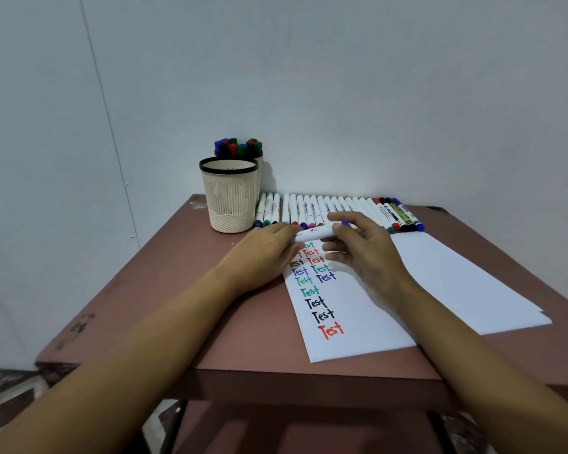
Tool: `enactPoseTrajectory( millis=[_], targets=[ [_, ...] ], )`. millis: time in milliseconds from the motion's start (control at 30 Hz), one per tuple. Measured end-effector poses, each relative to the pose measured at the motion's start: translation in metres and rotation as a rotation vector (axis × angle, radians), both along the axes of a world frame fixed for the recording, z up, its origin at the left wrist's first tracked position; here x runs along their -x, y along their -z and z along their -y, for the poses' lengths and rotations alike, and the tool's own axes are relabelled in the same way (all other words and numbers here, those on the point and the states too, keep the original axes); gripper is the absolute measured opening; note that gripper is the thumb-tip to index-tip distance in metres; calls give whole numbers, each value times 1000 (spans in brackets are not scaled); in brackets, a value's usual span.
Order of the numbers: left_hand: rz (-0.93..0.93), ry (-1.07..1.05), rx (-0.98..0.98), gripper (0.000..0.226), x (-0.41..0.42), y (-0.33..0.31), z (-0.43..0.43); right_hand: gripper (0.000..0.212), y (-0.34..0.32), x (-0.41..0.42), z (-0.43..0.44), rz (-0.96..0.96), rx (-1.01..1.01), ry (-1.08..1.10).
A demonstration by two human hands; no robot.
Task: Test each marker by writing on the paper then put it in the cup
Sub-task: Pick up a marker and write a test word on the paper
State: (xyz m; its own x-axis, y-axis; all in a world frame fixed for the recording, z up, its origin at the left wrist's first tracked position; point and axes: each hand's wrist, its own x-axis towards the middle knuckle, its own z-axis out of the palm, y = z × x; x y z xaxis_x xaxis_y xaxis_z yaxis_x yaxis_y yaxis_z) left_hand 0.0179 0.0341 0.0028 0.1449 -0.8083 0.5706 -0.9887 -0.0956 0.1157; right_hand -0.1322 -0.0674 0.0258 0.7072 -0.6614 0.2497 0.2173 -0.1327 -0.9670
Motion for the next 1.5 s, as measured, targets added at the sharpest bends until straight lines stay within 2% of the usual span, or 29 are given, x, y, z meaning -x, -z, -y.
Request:
enactPoseTrajectory(
  millis=[67, 133, 233, 333, 500, 633, 833, 1033, 1133, 1233, 1267, 1367, 1433, 1500],
  targets=[
    [-40, 30, 46, 49, 2, 0, 0, 7, 0, 0, 2, 76, -181, -80],
    [-46, 66, 77, 52, 4, 0, 1, 9, 2, -1, 2, 43, -216, -126],
    [-69, 79, 77, 50, 4, -1, 1, 10, 6, -4, 2, -48, -121, -136],
    [-104, 57, 66, 37, 10, -3, -1, 14, 7, -5, 2, -26, -101, -135],
    [-117, -36, -7, 30, 14, -3, 4, 21, 9, -8, 3, 5, -57, -82],
    [-203, -22, -13, 37, 14, -2, 5, 23, 12, -8, 5, 8, -33, -59],
    [-305, 114, -22, 27, 13, -2, 5, 24, 13, -8, 7, 4, 34, -65],
    [-311, 59, -19, 30, 11, -4, -4, 20, 12, -4, 4, 15, 160, -87],
    [-399, 56, 0, 36, 9, -4, -4, 20, 10, -4, 3, 34, 59, -46],
    [-514, 10, 59, 53, 6, -4, -2, 15, 4, -2, 4, 150, -224, -6],
    [-553, -16, 83, 50, 5, -5, -2, 15, 3, -1, 6, 185, -319, 11],
    [-711, -60, 168, 14, 0, -4, -1, 15, 1, 3, 9, 214, -537, 3],
    [-783, -78, 212, 16, -5, -2, 1, 12, 1, 4, 10, 183, -567, -13],
    [-779, -112, 207, 21, -7, -1, 2, 10, 3, 2, 11, 156, -495, -7]
  ],
)
